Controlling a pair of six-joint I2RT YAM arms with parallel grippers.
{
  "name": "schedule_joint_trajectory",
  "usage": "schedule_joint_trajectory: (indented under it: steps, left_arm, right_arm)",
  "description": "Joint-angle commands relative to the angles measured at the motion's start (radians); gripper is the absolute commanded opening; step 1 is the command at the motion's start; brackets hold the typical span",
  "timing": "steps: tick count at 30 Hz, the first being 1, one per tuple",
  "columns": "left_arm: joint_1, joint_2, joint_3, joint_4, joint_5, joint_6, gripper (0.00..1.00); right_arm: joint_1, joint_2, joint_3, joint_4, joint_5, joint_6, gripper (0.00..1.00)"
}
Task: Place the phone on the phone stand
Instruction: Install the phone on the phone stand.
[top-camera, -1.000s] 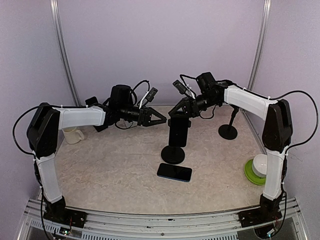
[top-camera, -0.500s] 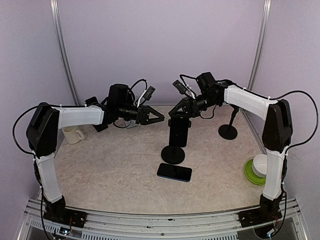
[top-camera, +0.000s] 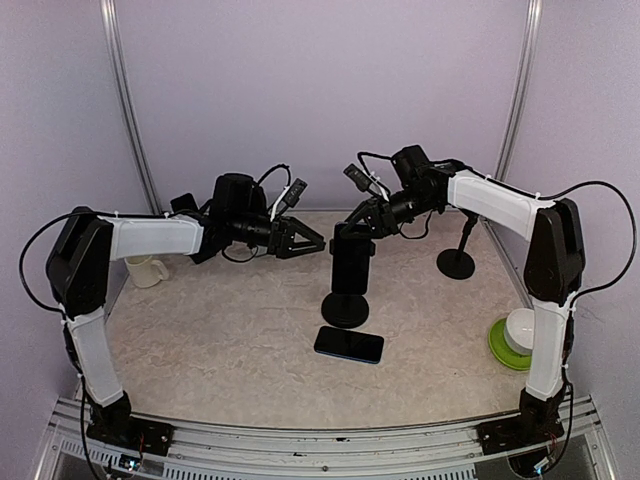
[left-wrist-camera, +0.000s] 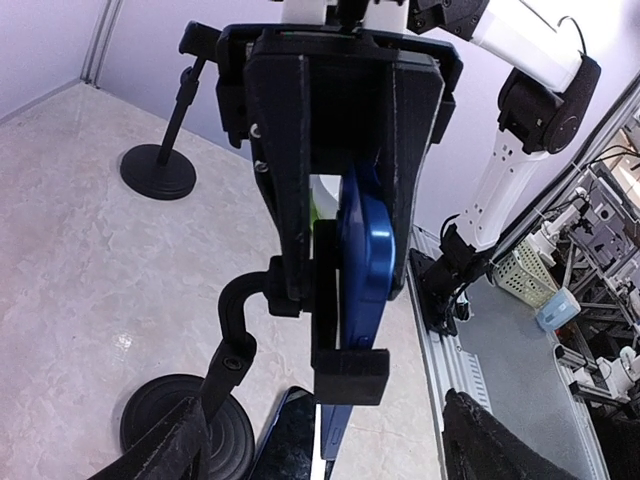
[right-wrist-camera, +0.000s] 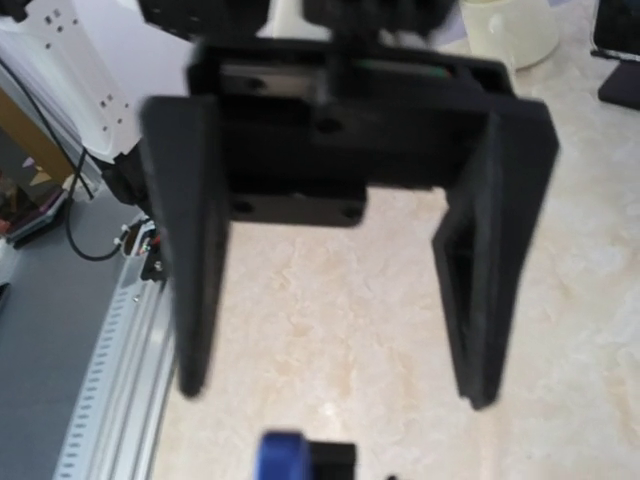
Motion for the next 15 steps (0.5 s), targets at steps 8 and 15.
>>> schedule_joint_trajectory:
  steps: [8, 15]
  left_arm:
    - [0.004, -0.112, -0.056, -0.008, -0.045, 0.028, 0.99]
    - [0.004, -0.163, -0.082, -0.045, -0.122, 0.033, 0.99]
  right_arm:
    - [0.009, -0.01, 0.005, 0.023, 0.094, 0.063, 0.4]
    - [0.021, -0.048, 0.0, 0.076, 0.139, 0.127, 0.55]
